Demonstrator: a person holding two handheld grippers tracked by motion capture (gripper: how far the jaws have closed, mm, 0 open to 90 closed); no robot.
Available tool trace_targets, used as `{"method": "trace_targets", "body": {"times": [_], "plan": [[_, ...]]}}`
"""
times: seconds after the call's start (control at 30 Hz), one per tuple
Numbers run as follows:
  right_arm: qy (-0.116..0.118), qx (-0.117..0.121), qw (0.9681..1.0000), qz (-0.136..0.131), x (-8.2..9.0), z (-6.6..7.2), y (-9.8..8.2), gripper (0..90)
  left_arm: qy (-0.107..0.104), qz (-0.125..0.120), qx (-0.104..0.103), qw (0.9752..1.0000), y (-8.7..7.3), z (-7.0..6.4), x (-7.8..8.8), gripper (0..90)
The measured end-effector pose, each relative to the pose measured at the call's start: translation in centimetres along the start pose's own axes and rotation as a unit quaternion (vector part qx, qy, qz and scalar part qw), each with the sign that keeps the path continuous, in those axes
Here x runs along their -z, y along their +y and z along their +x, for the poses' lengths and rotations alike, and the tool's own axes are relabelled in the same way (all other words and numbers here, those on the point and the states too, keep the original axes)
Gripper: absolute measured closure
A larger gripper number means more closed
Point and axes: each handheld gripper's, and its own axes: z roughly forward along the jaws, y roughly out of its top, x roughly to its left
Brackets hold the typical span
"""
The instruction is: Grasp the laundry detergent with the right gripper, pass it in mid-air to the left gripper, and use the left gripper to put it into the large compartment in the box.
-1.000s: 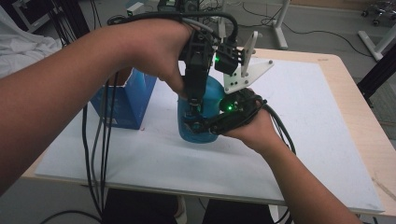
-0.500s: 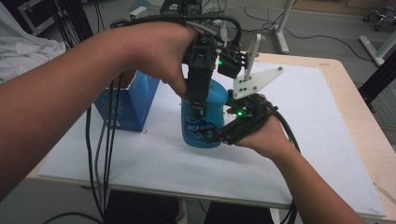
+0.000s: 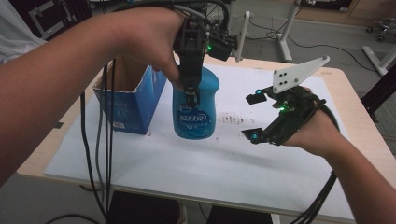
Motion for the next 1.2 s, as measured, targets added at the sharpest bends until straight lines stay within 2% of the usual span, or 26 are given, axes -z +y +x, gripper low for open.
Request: {"method": "trace_targets", "body": {"times": [0.17, 0.3, 0.37, 0.4, 0.5, 0.53, 0.57, 0.6, 0.63, 0.67, 0.7, 0.73, 0.77, 0.8, 0.83, 0.87, 0.9, 0.93, 0.97, 1.0, 1.03, 1.07, 1.1, 1.13, 1.17, 1.2], "plan": [[-0.010, 0.019, 0.9980, 0.059, 1.6, -0.5, 1.3, 0.8, -0.009, -0.011, 0.049, 0.9987, -0.9, 0.6, 1.7, 38.6], [-0.015, 0.032, 0.9912, 0.128, 2.9, -1.3, 2.2, 0.7, -0.006, -0.021, 0.100, 0.9947, -2.0, 1.2, 3.4, 38.5], [-0.021, 0.041, 0.9867, 0.156, 3.8, -1.6, 2.8, 0.7, -0.007, -0.028, 0.139, 0.9899, -2.7, 1.7, 4.5, 38.5], [-0.020, 0.040, 0.9852, 0.165, 4.1, -1.7, 3.0, 0.7, -0.007, -0.034, 0.174, 0.9842, -3.4, 2.0, 5.3, 38.6], [-0.025, 0.050, 0.9782, 0.200, 5.4, -2.1, 3.8, 0.7, -0.001, -0.041, 0.230, 0.9723, -4.8, 2.7, 7.1, 38.5], [-0.027, 0.052, 0.9760, 0.209, 5.7, -2.2, 4.1, 0.7, 0.002, -0.041, 0.239, 0.9701, -5.1, 2.9, 7.5, 38.5], [-0.027, 0.052, 0.9760, 0.209, 5.7, -2.2, 4.1, 0.7, 0.002, -0.041, 0.239, 0.9701, -5.1, 2.9, 7.5, 38.5], [-0.029, 0.054, 0.9749, 0.214, 6.0, -2.3, 4.2, 0.7, 0.006, -0.043, 0.261, 0.9643, -5.6, 3.1, 8.1, 38.5], [-0.034, 0.058, 0.9724, 0.223, 6.4, -2.3, 4.6, 0.8, 0.011, -0.046, 0.297, 0.9537, -6.6, 3.6, 9.0, 38.4], [-0.034, 0.058, 0.9724, 0.223, 6.4, -2.3, 4.6, 0.8, 0.011, -0.046, 0.297, 0.9537, -6.6, 3.6, 9.0, 38.5], [-0.036, 0.062, 0.9711, 0.228, 6.6, -2.3, 4.9, 0.8, 0.016, -0.049, 0.336, 0.9405, -7.6, 4.1, 9.8, 38.5], [-0.036, 0.062, 0.9711, 0.228, 6.6, -2.3, 4.9, 0.8, 0.016, -0.049, 0.336, 0.9405, -7.6, 4.1, 9.8, 38.5], [-0.034, 0.065, 0.9703, 0.231, 6.6, -2.3, 5.1, 0.8, 0.021, -0.052, 0.370, 0.9271, -8.5, 4.6, 10.4, 38.5], [-0.034, 0.065, 0.9703, 0.231, 6.6, -2.3, 5.1, 0.8, 0.021, -0.052, 0.370, 0.9271, -8.5, 4.6, 10.4, 38.5], [-0.034, 0.065, 0.9700, 0.232, 6.5, -2.3, 5.1, 0.8, 0.029, -0.053, 0.408, 0.9108, -9.8, 5.3, 11.0, 38.5], [-0.034, 0.065, 0.9700, 0.232, 6.5, -2.3, 5.1, 0.8, 0.029, -0.053, 0.408, 0.9108, -9.8, 5.3, 11.0, 38.5], [-0.033, 0.069, 0.9691, 0.234, 6.4, -2.3, 5.1, 0.8, 0.037, -0.053, 0.443, 0.8941, -10.9, 5.8, 11.3, 38.5], [-0.033, 0.069, 0.9691, 0.234, 6.4, -2.3, 5.1, 0.8, 0.037, -0.053, 0.443, 0.8941, -10.9, 5.8, 11.3, 38.5], [-0.033, 0.070, 0.9683, 0.238, 6.2, -2.2, 5.1, 0.8, 0.042, -0.046, 0.468, 0.8816, -11.8, 6.3, 11.5, 38.4], [-0.033, 0.070, 0.9683, 0.238, 6.2, -2.2, 5.1, 0.8, 0.042, -0.046, 0.468, 0.8816, -11.8, 6.3, 11.5, 38.5], [-0.034, 0.071, 0.9678, 0.239, 6.1, -2.2, 5.1, 0.8, 0.050, -0.035, 0.487, 0.8714, -12.7, 6.7, 11.5, 38.5], [-0.034, 0.071, 0.9678, 0.239, 6.1, -2.2, 5.1, 0.8, 0.050, -0.035, 0.487, 0.8714, -12.7, 6.7, 11.5, 38.5], [-0.032, 0.071, 0.9675, 0.241, 6.0, -2.3, 5.0, 0.8, 0.052, -0.027, 0.498, 0.8649, -13.1, 7.0, 11.4, 38.5], [-0.032, 0.071, 0.9675, 0.241, 6.0, -2.3, 5.0, 0.8, 0.055, -0.020, 0.503, 0.8620, -13.4, 7.2, 11.3, 38.5], [-0.032, 0.069, 0.9673, 0.242, 6.0, -2.3, 5.0, 0.8, 0.060, -0.011, 0.512, 0.8566, -13.9, 7.4, 10.9, 38.5], [-0.032, 0.069, 0.9673, 0.242, 6.0, -2.3, 5.0, 0.8, 0.060, -0.011, 0.512, 0.8566, -13.9, 7.4, 10.9, 38.5]]}}
